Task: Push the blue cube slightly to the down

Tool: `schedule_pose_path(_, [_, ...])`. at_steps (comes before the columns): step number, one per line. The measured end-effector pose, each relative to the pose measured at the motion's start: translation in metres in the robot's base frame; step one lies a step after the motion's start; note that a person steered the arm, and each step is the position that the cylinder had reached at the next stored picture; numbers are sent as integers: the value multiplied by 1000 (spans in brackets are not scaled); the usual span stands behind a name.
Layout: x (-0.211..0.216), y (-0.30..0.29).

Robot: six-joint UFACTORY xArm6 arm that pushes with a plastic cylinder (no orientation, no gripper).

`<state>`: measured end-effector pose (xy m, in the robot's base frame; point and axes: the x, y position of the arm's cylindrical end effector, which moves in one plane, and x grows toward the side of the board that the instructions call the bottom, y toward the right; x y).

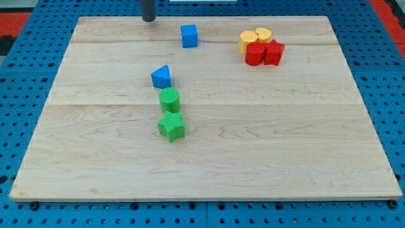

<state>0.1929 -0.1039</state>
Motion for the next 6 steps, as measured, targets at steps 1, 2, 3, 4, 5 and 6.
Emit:
schedule_pose_path(1, [1, 39])
schedule_pose_path(2, [5, 68])
schedule_pose_path(3, [23, 86])
schedule_pose_path(4, [40, 87])
schedule_pose_path(5, [45, 87])
schedule_pose_path(6, [46, 85])
